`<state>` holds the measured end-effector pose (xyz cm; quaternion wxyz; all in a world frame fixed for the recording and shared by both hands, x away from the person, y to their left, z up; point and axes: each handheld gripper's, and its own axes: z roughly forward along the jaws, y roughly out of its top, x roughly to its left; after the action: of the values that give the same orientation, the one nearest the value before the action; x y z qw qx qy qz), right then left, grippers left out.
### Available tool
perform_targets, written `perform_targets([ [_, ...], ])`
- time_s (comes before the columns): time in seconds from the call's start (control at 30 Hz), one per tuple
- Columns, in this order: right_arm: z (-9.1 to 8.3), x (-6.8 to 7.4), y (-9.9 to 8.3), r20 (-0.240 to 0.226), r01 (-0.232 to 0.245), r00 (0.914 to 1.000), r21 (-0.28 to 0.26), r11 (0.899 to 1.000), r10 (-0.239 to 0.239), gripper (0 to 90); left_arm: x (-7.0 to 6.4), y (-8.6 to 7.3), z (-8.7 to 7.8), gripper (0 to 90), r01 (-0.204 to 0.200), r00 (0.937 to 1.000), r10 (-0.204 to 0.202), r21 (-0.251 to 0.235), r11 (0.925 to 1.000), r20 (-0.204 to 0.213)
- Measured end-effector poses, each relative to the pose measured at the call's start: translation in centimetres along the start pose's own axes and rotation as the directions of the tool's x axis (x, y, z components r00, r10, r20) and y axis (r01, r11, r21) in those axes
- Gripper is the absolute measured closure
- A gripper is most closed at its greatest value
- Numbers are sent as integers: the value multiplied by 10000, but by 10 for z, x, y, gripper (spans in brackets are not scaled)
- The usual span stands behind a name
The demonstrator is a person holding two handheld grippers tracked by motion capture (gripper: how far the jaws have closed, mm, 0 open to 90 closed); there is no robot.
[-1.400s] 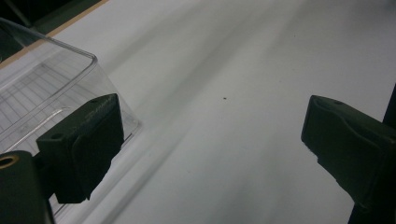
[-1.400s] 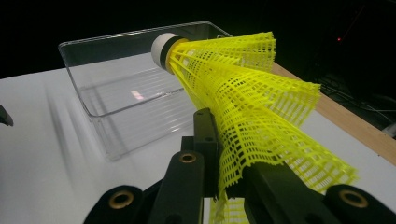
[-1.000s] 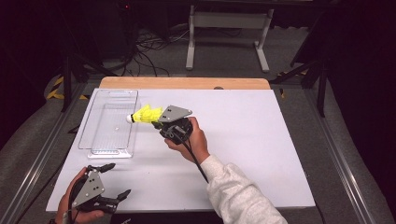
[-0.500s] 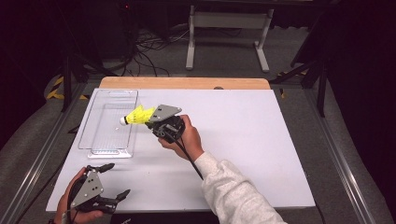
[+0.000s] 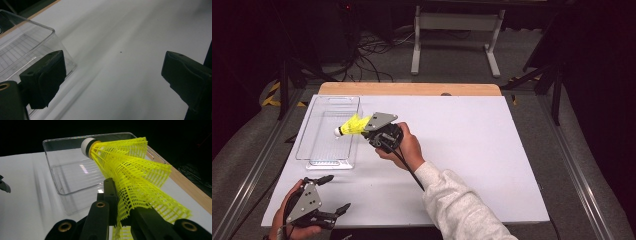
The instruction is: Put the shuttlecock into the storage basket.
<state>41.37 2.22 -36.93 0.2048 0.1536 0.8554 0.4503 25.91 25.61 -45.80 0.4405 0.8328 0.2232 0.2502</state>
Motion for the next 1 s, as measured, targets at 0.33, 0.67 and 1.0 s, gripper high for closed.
perform_targets([
  [0.33,9,7,7,-239,274,9993,136,9995,-271,876,-1,0,-1,68,18,10000,-18,-48,10000,42],
  [0.67,19,11,12,-459,549,9975,273,9981,-536,876,0,-1,-1,68,62,10000,-61,-74,10000,36],
  [1.0,27,17,15,-683,830,9944,420,9957,-801,875,-1,-1,-1,68,113,9999,-112,-65,9999,69],
])
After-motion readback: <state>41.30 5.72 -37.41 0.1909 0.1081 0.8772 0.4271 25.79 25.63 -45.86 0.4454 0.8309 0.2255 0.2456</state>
